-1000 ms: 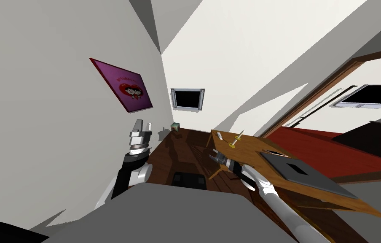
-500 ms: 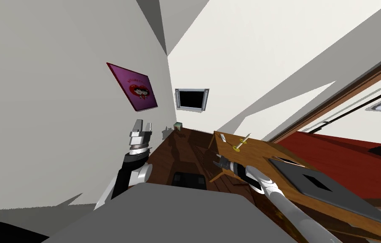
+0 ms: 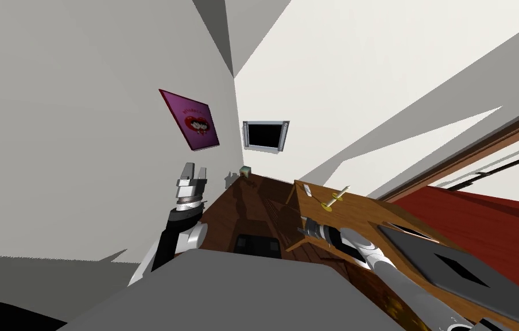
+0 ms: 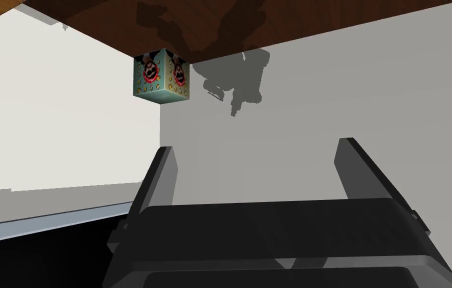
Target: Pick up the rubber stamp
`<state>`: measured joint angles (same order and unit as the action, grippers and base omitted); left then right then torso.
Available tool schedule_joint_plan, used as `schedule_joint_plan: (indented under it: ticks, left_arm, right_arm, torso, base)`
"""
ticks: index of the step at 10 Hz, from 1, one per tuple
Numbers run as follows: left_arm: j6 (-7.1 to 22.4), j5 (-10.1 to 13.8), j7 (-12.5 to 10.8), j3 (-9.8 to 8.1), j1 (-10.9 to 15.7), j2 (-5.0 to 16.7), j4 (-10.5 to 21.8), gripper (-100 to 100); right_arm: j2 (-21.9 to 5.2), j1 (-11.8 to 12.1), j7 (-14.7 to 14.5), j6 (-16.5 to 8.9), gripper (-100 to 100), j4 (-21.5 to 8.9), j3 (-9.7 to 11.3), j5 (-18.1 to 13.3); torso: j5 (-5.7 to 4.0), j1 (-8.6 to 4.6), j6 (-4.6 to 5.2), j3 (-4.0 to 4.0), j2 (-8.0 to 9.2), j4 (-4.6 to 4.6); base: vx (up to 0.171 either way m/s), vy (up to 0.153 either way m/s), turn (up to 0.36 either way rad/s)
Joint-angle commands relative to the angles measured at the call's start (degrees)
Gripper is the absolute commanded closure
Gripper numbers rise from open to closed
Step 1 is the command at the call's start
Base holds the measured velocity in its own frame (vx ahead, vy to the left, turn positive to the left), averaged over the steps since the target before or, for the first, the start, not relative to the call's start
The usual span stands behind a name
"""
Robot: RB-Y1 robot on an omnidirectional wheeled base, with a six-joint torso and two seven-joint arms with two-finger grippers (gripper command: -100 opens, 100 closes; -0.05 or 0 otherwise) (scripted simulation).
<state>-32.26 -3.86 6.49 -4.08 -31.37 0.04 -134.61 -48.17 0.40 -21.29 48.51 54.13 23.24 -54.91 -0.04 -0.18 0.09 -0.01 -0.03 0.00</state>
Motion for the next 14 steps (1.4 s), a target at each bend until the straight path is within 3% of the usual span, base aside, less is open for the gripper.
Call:
schedule_joint_plan:
  ticks: [1, 2, 3, 6, 8, 9, 10, 11, 14]
  left_arm:
    - [0.0, 0.0, 0.0, 0.00, 0.0, 0.0, 0.0, 0]
    - [0.0, 0.0, 0.0, 0.00, 0.0, 0.0, 0.0, 0]
    - [0.0, 0.0, 0.0, 0.00, 0.0, 0.0, 0.0, 0]
    - [0.0, 0.0, 0.0, 0.00, 0.0, 0.0, 0.0, 0]
    - [0.0, 0.0, 0.0, 0.00, 0.0, 0.0, 0.0, 0]
    - [0.0, 0.0, 0.0, 0.00, 0.0, 0.0, 0.0, 0]
    - [0.0, 0.0, 0.0, -0.01, 0.0, 0.0, 0.0, 0]
    - [0.0, 0.0, 0.0, 0.00, 0.0, 0.0, 0.0, 0]
    - [0.0, 0.0, 0.0, 0.00, 0.0, 0.0, 0.0, 0]
  right_arm:
    - [-2.1, 0.1, -0.6, -0.2, -100, -2.4, 1.6, -2.2]
    - [-2.1, 0.1, -0.6, -0.2, -100, -2.4, 1.6, -2.2]
    - [-3.2, -0.6, -1.3, -0.3, -100, -3.8, 3.2, -4.1]
    - [-4.1, -1.3, -1.9, -0.6, -100, -8.1, 4.8, -6.0]
    - [-5.7, -2.3, -3.1, -1.3, -100, -12.3, 7.8, -9.3]
    - [-5.7, -2.3, -3.1, -1.3, -100, -10.9, 7.8, -9.3]
    - [-5.7, -2.3, -3.1, -1.3, -100, -12.8, 7.8, -9.3]
    - [-6.2, -2.7, -3.6, -1.8, -100, -15.3, 9.3, -10.7]
    - [-6.7, -3.0, -4.1, -2.3, -100, -16.2, 10.7, -12.1]
  torso:
    - [0.00, 0.00, 0.00, 0.00, 0.00, 0.00]
    - [0.00, -0.05, -0.01, 0.00, -0.01, 0.00]
    - [-0.01, -0.05, 0.01, -0.01, -0.01, 0.00]
    - [-0.02, -0.09, -0.01, 0.00, 0.00, 0.00]
    - [-0.01, -0.08, -0.01, -0.02, -0.04, 0.00]
    - [-0.04, -0.20, 0.01, -0.03, -0.06, -0.01]
    - [-0.05, -0.18, 0.00, -0.03, -0.05, -0.01]
    - [-0.02, -0.03, 0.03, 0.00, 0.00, 0.00]
    - [-0.02, -0.09, 0.01, -0.01, -0.02, 0.00]
  base:
    - [0.013, -0.044, 0.167]
    - [0.011, -0.046, 0.072]
    - [0.011, -0.051, 0.139]
    - [0.005, -0.048, 0.089]
    - [0.022, -0.070, 0.149]
    - [0.009, -0.080, 0.064]
    - [-0.005, -0.031, -0.001]
    - [-0.003, -0.029, 0.108]
    - [0.008, -0.055, 0.059]
